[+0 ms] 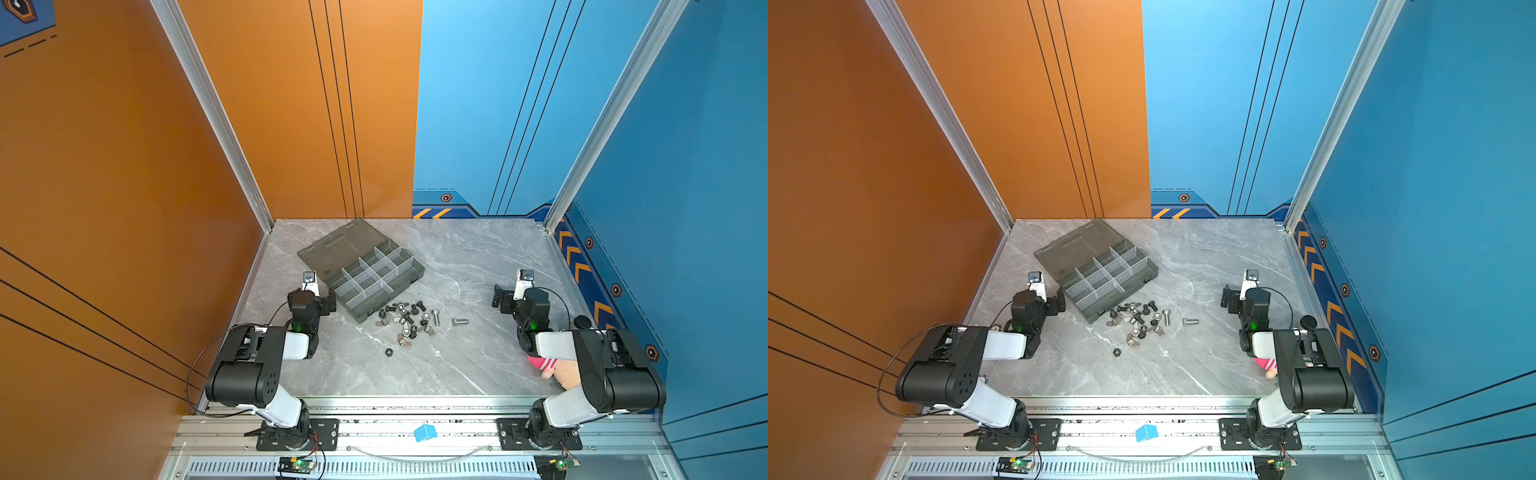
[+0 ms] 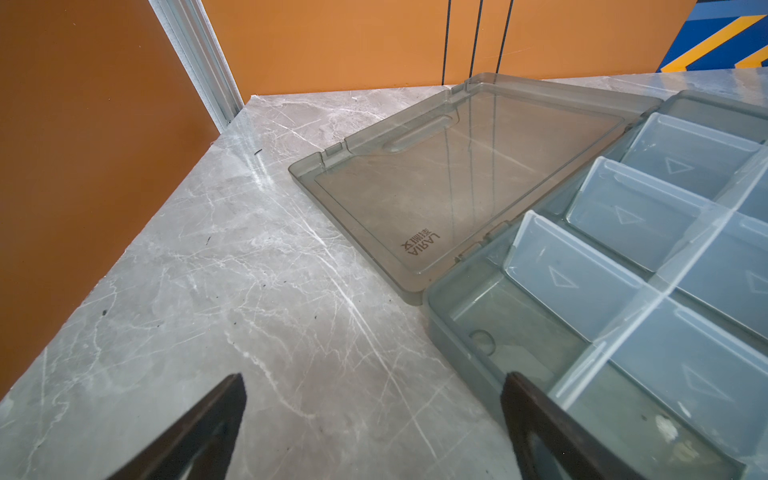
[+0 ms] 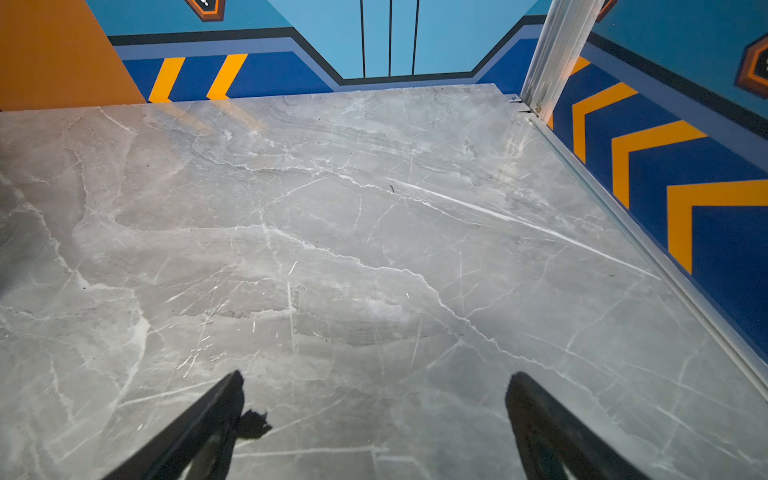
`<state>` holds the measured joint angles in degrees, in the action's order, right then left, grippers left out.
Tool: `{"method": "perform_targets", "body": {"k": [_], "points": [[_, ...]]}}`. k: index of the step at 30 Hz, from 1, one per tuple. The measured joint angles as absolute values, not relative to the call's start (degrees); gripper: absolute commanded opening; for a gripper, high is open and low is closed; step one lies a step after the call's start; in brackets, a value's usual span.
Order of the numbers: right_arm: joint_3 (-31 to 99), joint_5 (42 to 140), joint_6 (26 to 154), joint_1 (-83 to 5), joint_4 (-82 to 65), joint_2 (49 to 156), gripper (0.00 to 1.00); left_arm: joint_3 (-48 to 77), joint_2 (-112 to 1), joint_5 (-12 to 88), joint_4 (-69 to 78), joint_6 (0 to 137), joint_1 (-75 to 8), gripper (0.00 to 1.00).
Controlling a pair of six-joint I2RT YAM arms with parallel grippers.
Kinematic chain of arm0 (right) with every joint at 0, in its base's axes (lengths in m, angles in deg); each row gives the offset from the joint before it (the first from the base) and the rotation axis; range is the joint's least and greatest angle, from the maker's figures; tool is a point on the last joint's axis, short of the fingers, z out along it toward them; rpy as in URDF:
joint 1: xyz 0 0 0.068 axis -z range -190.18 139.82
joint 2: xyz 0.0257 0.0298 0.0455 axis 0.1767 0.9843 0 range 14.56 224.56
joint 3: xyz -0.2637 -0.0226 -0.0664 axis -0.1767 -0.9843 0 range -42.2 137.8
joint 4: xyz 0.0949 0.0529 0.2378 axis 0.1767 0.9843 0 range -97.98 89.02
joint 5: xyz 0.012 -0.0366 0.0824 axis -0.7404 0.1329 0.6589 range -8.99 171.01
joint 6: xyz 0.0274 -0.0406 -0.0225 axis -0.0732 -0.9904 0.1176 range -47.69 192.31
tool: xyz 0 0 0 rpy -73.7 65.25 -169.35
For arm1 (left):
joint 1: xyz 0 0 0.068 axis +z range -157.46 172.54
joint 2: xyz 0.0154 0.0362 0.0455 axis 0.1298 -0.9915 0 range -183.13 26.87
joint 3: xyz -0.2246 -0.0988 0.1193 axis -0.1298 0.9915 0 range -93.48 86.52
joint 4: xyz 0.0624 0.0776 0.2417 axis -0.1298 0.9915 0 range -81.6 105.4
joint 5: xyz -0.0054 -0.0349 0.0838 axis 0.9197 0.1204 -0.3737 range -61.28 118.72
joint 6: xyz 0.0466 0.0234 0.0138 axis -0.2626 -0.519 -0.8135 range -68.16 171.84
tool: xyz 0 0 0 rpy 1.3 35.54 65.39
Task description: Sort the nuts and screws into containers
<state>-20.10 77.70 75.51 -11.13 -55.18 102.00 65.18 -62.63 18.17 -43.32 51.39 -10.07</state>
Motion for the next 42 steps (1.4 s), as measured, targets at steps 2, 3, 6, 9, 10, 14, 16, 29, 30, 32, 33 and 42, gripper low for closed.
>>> {"method": "perform_targets", "body": {"k": [2, 3, 6, 9, 10, 14, 16, 29, 30, 32, 33, 42], "points": [[-20.1, 77.7, 75.5, -11.2, -55.2, 102.0, 1.00, 65.2, -62.6, 18.2, -43.3, 51.4, -10.1, 0.98], [-20.1, 77.7, 75.5, -11.2, -55.2, 102.0, 1.00, 65.2, -62.6, 18.2, -43.3, 51.4, -10.1, 0.98], [-20.1, 77.6, 75.5, -11.2, -55.2, 102.0, 1.00, 65.2, -62.6, 18.2, -43.3, 51.4, -10.1, 0.98], [-20.1, 76.8, 75.5, -11.5, -55.2, 102.0, 1.00, 65.2, -62.6, 18.2, -43.3, 51.4, -10.1, 0.98], [-20.1, 76.4, 75.4, -11.7, -55.3, 102.0, 1.00, 65.2, -62.6, 18.2, -43.3, 51.4, -10.1, 0.98], [-20.1, 75.6, 75.1, -12.4, -56.1, 102.0, 1.00, 65.2, -62.6, 18.2, -43.3, 51.4, -10.1, 0.98], [-20.1, 75.1, 75.1, -12.5, -56.5, 102.0, 1.00, 65.2, -62.6, 18.2, -43.3, 51.4, -10.2, 0.98], [-19.6, 74.9, 74.8, -12.5, -50.3, 96.3, 1.00, 65.4, -60.6, 18.2, -43.5, 51.3, -10.2, 0.98], [-19.3, 75.1, 74.7, -12.5, -49.1, 95.2, 1.00, 65.4, -59.9, 18.2, -43.4, 51.3, -10.2, 0.98], [-18.1, 76.4, 74.7, -12.5, -45.6, 92.5, 1.00, 65.5, -58.0, 18.2, -43.0, 51.1, -10.2, 0.98], [-17.5, 77.0, 74.7, -12.5, -44.1, 91.7, 1.00, 65.5, -57.3, 18.2, -42.7, 51.1, -10.3, 0.98], [-4.7, 93.2, 73.1, -16.9, -22.2, 88.1, 0.99, 63.9, -42.9, 18.9, -27.8, 52.1, -12.5, 0.98]]}}
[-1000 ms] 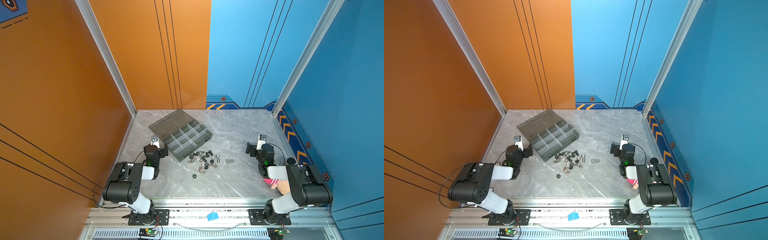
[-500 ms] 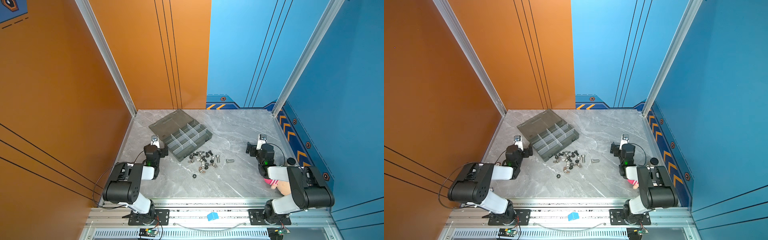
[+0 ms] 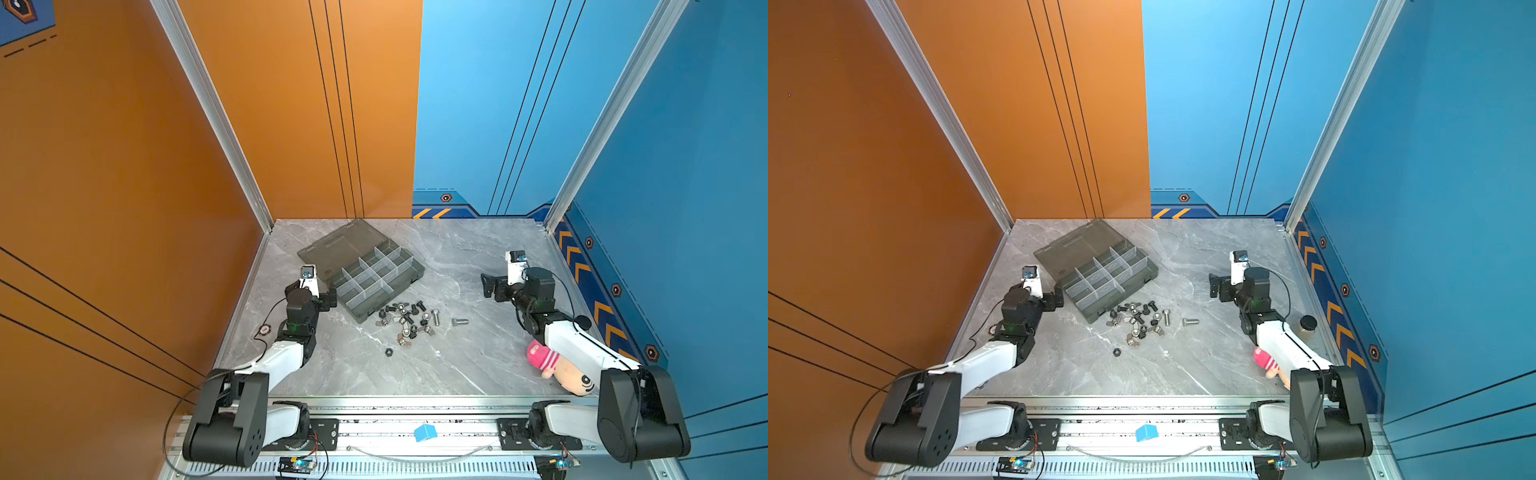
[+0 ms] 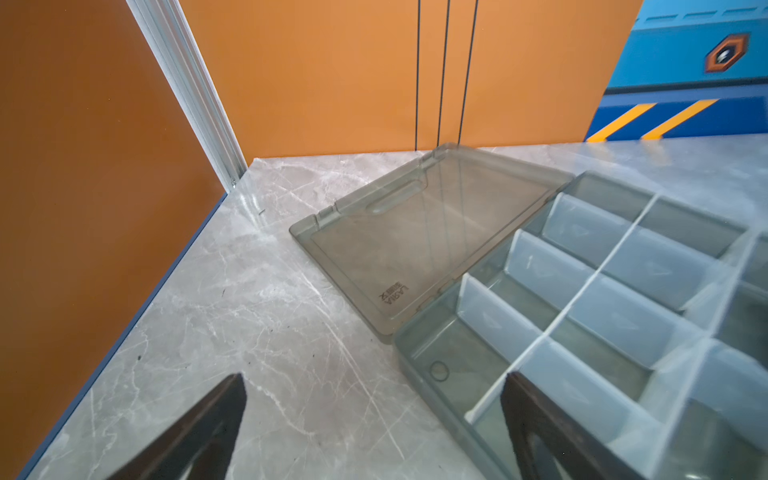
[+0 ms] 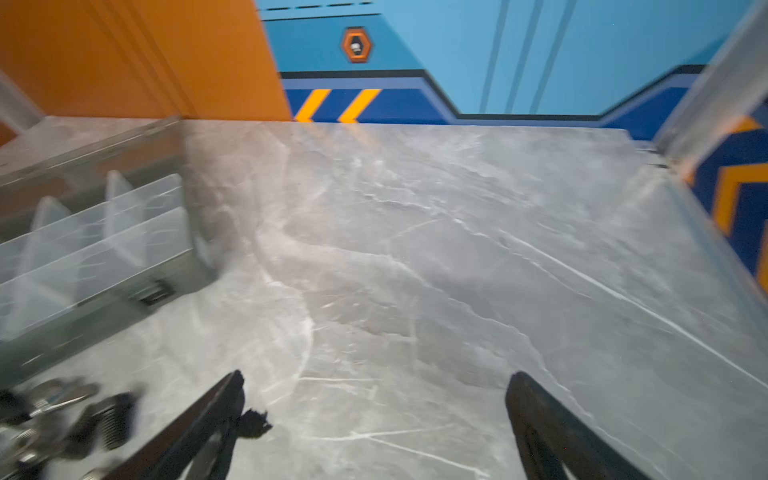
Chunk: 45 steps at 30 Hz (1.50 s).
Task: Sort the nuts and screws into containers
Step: 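Reach the right gripper down to a silver wing nut and grasp it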
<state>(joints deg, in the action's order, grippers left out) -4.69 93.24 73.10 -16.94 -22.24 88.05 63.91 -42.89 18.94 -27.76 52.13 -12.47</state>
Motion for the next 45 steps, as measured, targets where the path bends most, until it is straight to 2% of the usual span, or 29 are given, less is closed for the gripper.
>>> {"method": "perform_targets", "body": {"k": [6, 16, 21, 31, 41, 45], "points": [[4.1, 97.8, 69.3, -28.6, -9.4, 89.0, 1.00, 60.2, -32.7, 22.2, -14.0, 58.7, -14.9, 0.98], [17.1, 94.5, 73.9, -46.9, 8.4, 99.0, 0.98, 60.2, -20.6, 22.8, 5.5, 72.0, -20.9, 0.98], [22.3, 92.4, 79.0, -54.1, 14.4, 104.6, 0.89, 60.2, -18.0, 22.7, 12.4, 78.5, -21.0, 0.98], [23.2, 91.4, 90.4, -59.4, 16.8, 111.6, 0.75, 60.2, -20.0, 24.1, 21.2, 84.0, -21.0, 0.98], [23.2, 91.3, 95.3, -61.2, 16.6, 115.5, 0.62, 60.1, -21.9, 27.4, 24.0, 85.2, -20.8, 0.98], [23.2, 91.2, 96.6, -61.2, 16.4, 116.9, 0.53, 60.0, -22.1, 28.0, 24.6, 85.4, -20.7, 0.98]]}}
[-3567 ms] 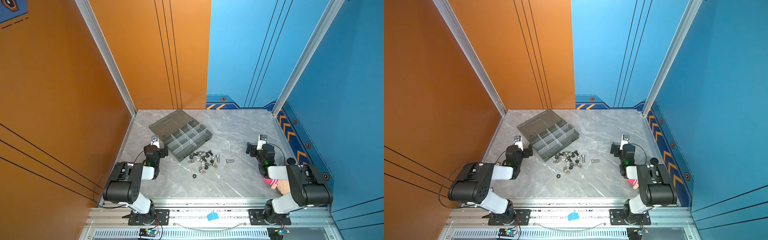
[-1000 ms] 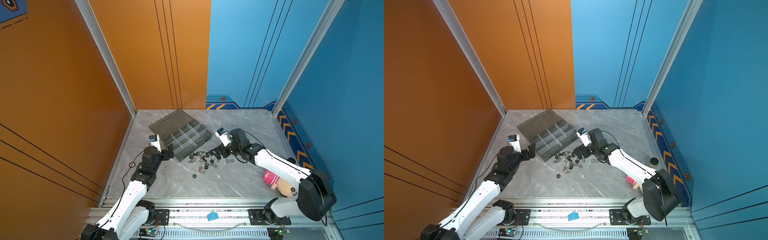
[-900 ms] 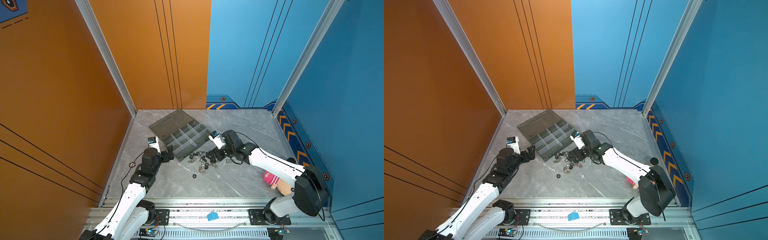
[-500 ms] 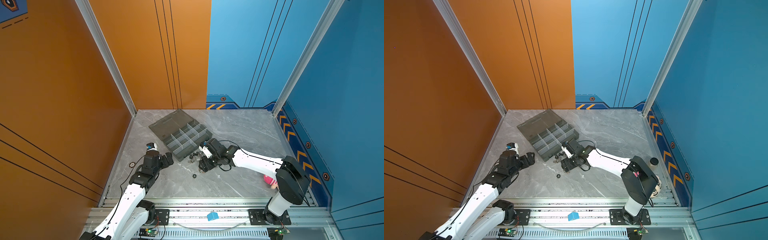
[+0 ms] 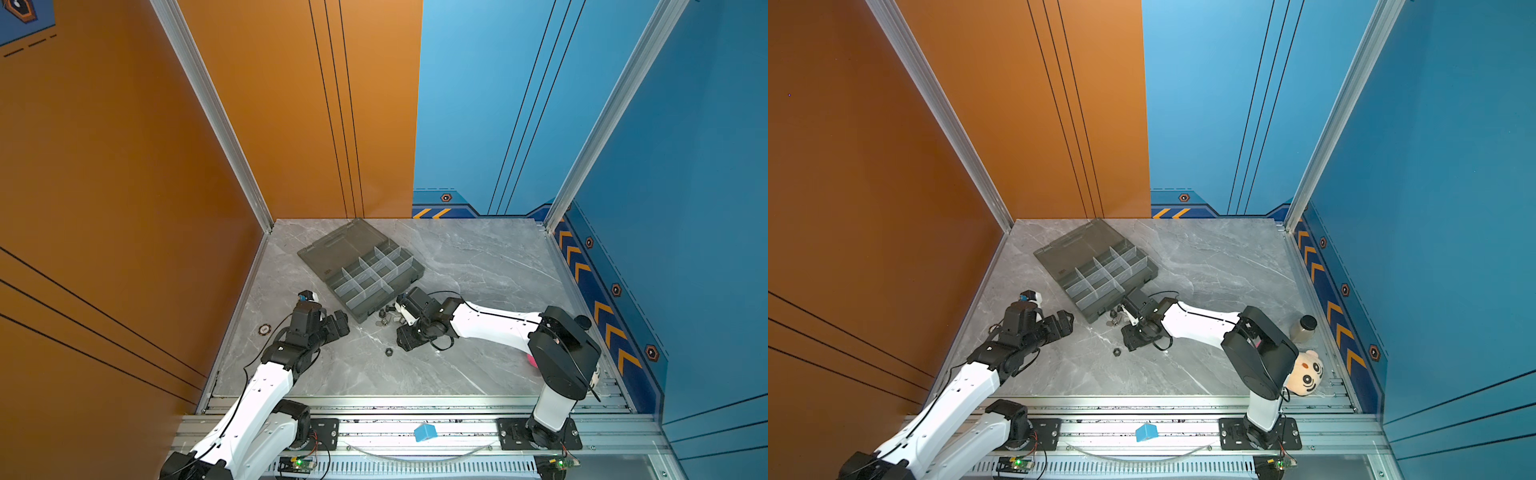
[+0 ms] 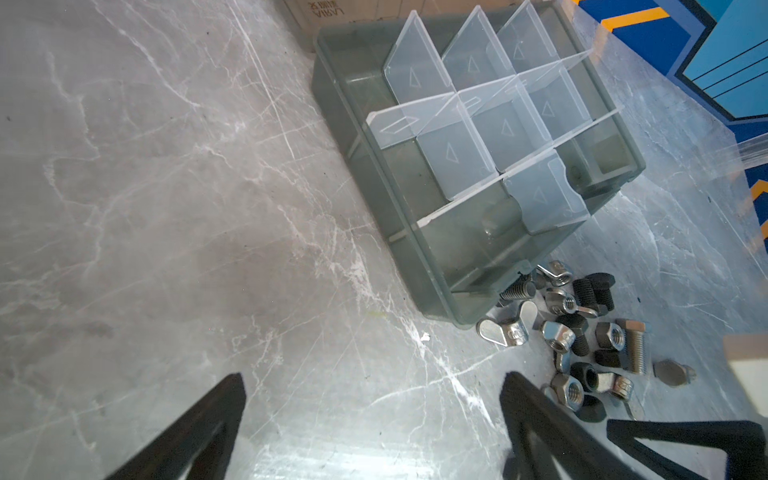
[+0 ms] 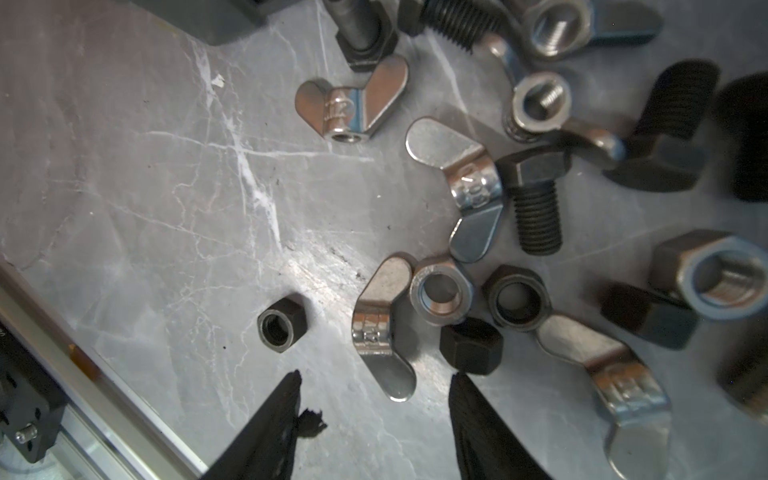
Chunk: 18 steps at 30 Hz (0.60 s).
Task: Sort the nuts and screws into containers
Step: 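Reach the right gripper down to a silver wing nut and grasp it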
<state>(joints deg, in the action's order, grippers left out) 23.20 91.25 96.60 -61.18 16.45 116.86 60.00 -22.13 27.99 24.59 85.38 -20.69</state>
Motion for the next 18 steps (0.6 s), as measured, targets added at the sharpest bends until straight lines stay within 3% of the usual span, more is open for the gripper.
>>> {"method": "perform_targets", "body": {"k": [18], "points": [[24.3, 91.2, 97.9, -61.2, 13.9, 120.5, 0.45, 59.8, -22.6, 29.0, 24.7, 85.4, -20.6, 0.98]]}}
